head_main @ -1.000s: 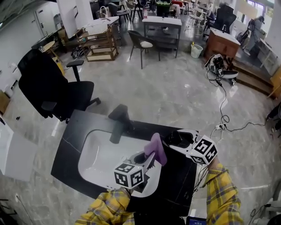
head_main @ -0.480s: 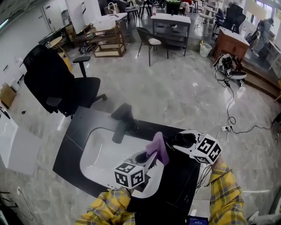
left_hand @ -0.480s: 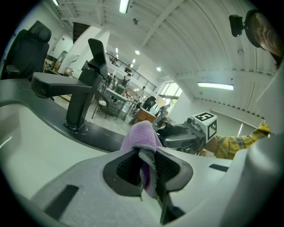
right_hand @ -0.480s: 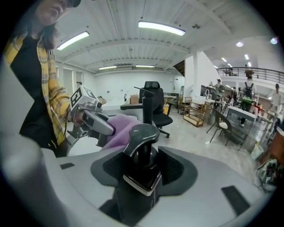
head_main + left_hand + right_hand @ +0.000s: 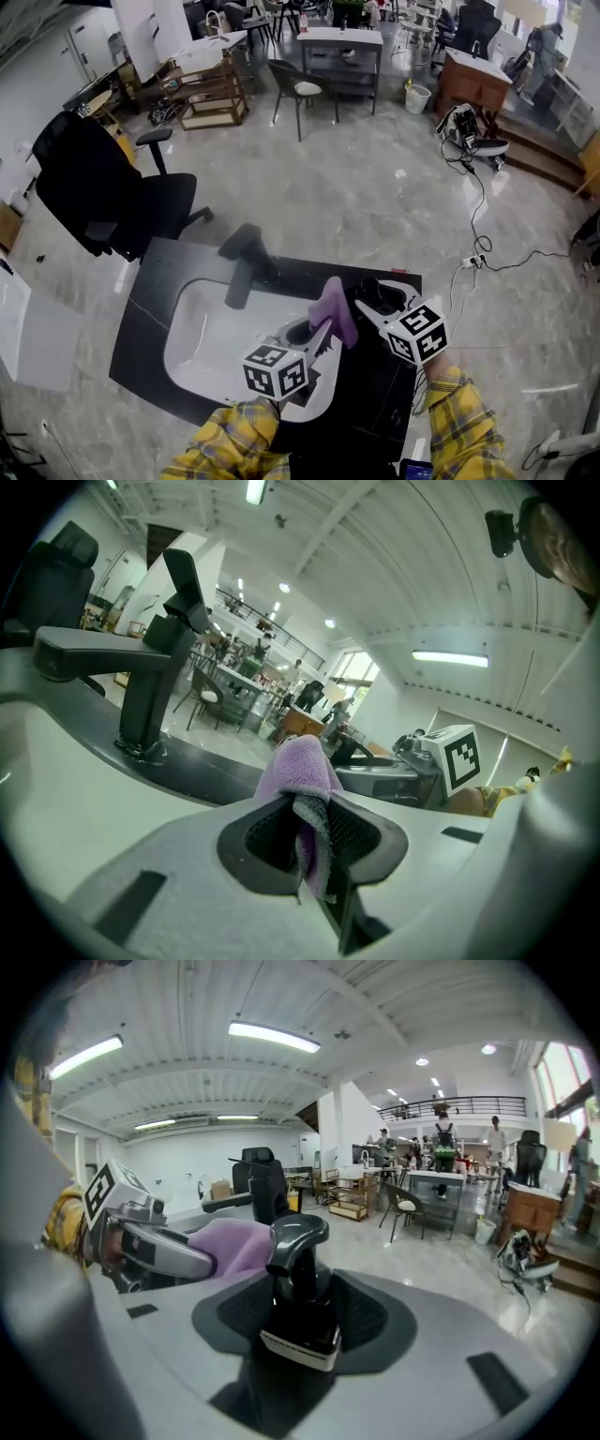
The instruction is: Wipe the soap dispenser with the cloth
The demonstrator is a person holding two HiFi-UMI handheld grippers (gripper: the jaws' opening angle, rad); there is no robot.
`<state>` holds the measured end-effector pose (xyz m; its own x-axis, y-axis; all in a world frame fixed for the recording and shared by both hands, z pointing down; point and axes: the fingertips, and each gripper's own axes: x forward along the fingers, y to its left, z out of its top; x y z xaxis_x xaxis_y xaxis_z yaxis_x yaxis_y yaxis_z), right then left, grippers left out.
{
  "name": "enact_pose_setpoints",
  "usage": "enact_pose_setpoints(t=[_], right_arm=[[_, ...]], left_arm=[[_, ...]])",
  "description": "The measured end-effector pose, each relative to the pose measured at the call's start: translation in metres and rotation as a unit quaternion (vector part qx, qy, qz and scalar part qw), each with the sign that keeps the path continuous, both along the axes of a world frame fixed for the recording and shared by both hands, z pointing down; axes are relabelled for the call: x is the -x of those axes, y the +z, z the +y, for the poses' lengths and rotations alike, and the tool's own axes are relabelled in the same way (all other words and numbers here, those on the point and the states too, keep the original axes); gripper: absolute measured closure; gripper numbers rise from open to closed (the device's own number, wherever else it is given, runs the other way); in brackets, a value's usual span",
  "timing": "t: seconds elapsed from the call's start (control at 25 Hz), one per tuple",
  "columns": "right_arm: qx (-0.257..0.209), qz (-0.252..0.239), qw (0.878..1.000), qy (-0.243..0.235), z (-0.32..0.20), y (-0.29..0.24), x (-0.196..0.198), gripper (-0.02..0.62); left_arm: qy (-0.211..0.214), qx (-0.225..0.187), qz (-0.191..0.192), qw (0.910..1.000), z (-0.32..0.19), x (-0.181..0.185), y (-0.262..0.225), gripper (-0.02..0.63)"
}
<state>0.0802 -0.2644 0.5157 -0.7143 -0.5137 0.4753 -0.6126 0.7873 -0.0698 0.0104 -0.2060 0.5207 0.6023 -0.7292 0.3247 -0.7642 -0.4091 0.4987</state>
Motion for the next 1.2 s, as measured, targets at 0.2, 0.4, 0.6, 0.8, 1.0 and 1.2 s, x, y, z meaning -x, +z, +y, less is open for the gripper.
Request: enact_pose_setpoints(t=[0.2, 0.4, 0.6, 0.8, 1.0, 1.2], right_arm=[[0.001, 0.004, 0.996, 0.093, -0.002, 0.002, -0.005, 0.411], [0.005, 0.01, 0.984, 0.177, -0.001, 0.001, -0.013, 0.411], [0.013, 0.015, 0.97, 0.242, 0.004, -0.001, -0.016, 0.411], [0.014, 0.015, 0.953, 0.302, 0.01, 0.0, -0.013, 0.411], [0.016, 0.011, 0.945, 0.326, 0.013, 0.0, -0.016, 0.411], [-0.008, 0.024, 0.957, 0.289, 0.027, -0.005, -0.017, 0.401]], left_arm=[[0.004, -0.004, -0.001, 1.0, 0.001, 0.002, -0.004, 0.541], [0.006, -0.005, 0.001, 1.0, 0.005, 0.003, -0.01, 0.541], [0.011, -0.005, 0.0, 0.9999, 0.011, 0.006, -0.015, 0.541], [0.021, -0.008, -0.007, 0.9997, 0.016, 0.012, -0.014, 0.541], [0.031, -0.011, -0.007, 0.9994, 0.02, 0.007, -0.017, 0.541], [0.04, -0.011, -0.004, 0.9991, 0.022, 0.003, -0.018, 0.541]])
